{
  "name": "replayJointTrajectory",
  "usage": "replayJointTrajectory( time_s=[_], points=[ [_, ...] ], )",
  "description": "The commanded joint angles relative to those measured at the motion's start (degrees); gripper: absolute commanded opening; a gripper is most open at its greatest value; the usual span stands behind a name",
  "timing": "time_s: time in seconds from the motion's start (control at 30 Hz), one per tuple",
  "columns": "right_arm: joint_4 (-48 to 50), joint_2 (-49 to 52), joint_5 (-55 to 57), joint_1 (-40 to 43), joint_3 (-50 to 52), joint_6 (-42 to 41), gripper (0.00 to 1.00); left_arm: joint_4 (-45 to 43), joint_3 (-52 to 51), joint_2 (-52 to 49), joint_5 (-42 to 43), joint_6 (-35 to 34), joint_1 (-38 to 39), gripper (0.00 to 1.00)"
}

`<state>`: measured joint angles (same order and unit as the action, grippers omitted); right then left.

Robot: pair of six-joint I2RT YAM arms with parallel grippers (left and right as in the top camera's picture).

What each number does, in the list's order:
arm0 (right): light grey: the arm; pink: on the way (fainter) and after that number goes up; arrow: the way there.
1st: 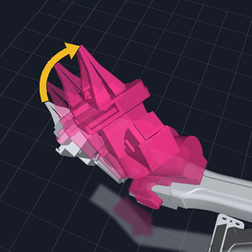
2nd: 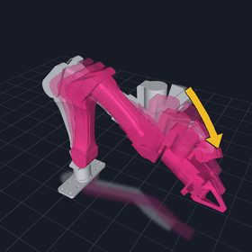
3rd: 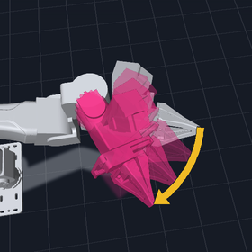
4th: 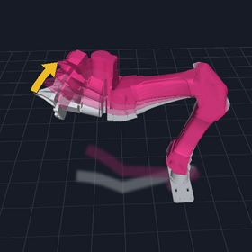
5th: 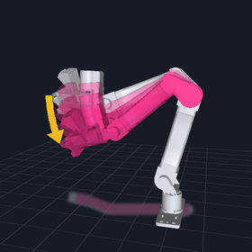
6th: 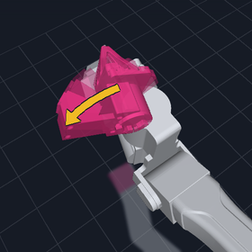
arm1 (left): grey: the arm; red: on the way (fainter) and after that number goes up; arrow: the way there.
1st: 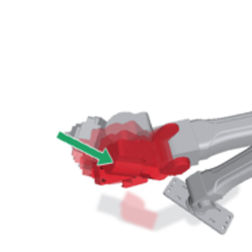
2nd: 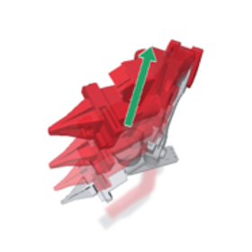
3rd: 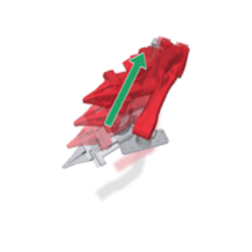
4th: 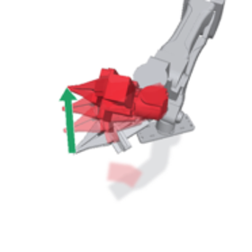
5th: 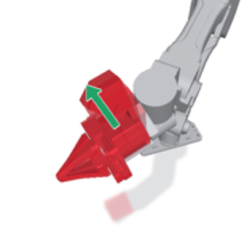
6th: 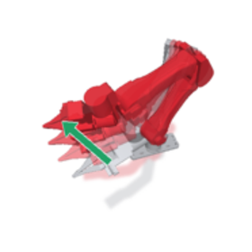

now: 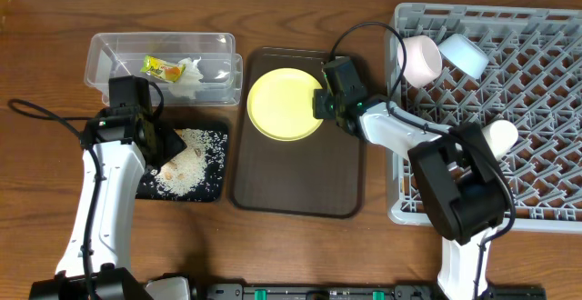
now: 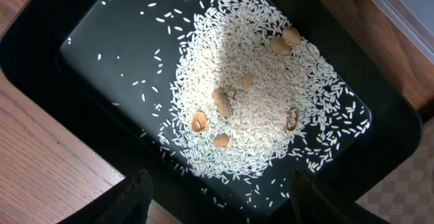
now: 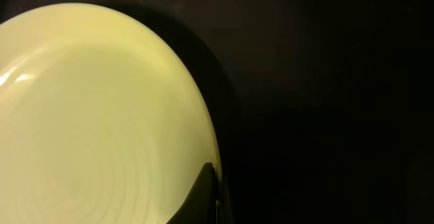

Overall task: Sort waste into correct bins and load items into the dishwasher rack
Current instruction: 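Grasp the rim of the yellow plate with the right gripper, then lift the yellow plate and stand it upright in the rack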

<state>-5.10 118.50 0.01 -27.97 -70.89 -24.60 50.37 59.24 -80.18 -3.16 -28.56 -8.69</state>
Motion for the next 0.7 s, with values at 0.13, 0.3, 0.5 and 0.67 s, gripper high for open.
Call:
replayJointTrajectory(
  time_s=[0.13,0.3,0.5,0.67],
  points=[
    [-6.7,-9.4,2.3,2.4,0.5,5.7,0.01,0.1,0.7,0.5,-0.3,-0.3,-0.2,0.68],
    [-11.9,-19.5,7.3,4.6,0.5,10.7,0.01,0.1,0.7,0.5,-0.3,-0.3,-0.2,0.68],
    [-19.0,-31.1,14.1,8.4,0.5,19.4,0.01,0.1,0.7,0.5,-0.3,-0.3,-0.2,0.68],
    [-25.1,-37.5,22.9,12.4,0.5,24.2,0.01,0.1,0.7,0.5,-0.3,-0.3,-0.2,0.68]
  ],
)
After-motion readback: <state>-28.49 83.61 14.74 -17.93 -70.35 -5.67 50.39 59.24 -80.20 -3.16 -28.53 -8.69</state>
